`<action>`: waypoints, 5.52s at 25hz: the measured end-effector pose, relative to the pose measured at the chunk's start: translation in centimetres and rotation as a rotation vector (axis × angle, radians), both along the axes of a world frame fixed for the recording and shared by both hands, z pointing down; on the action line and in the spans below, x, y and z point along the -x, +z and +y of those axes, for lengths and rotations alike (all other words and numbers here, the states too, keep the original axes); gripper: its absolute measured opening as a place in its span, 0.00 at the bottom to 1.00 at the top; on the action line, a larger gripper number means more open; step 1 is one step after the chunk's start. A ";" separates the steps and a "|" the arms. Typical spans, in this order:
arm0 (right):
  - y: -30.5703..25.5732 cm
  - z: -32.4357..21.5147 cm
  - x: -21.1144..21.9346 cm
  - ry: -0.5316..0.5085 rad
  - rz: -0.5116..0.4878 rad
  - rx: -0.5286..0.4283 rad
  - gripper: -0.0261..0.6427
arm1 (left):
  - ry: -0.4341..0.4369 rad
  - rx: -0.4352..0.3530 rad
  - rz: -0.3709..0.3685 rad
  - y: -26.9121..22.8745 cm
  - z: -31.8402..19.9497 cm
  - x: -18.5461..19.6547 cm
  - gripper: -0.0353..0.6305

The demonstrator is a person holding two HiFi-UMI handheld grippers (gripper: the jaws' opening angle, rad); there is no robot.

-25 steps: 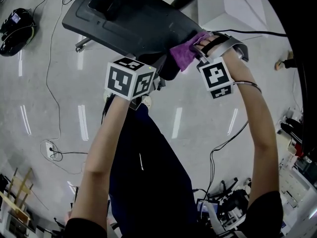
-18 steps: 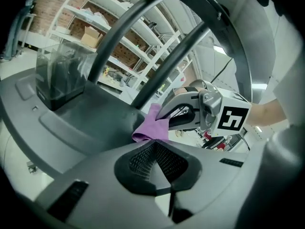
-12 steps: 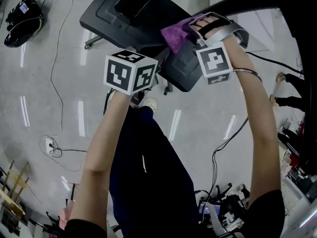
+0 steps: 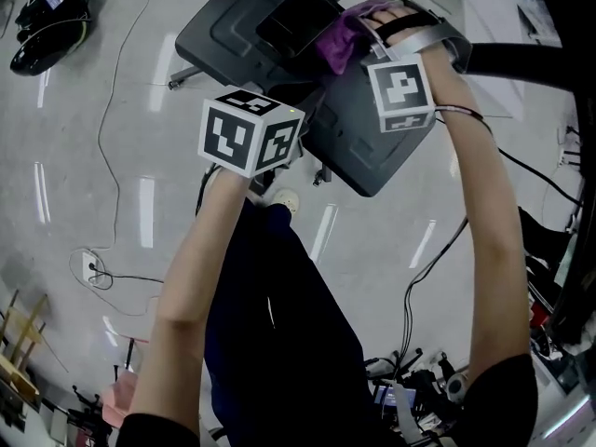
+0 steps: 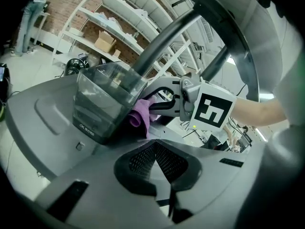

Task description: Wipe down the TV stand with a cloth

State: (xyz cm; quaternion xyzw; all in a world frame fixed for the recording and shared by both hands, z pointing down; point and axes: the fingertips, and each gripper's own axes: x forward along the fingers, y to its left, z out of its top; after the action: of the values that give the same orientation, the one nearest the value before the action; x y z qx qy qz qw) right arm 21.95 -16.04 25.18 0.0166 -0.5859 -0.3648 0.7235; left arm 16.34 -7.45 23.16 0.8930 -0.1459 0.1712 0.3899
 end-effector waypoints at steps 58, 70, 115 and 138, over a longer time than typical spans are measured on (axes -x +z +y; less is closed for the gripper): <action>3.1 16.8 -10.3 0.214 0.024 0.172 0.19 | 0.124 -0.031 -0.019 0.3 10.4 -6.5 0.06; 2.7 21.3 -14.1 0.289 0.012 0.181 0.19 | 0.175 -0.031 -0.026 0.1 13.2 -9.1 0.06; -2.4 16.9 18.6 0.674 -0.656 -0.006 0.19 | -0.272 -0.049 -0.144 1.9 5.9 20.3 0.06; 19.3 15.4 19.3 0.843 -0.764 -0.143 0.19 | -0.369 -0.109 -0.142 22.9 0.6 18.7 0.06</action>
State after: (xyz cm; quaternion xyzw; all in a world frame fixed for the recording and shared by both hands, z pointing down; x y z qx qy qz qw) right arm 2.62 -0.60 44.44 0.4283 -0.7224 -0.0517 0.5403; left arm -2.41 -6.89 46.05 0.8564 -0.3433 0.1514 0.3546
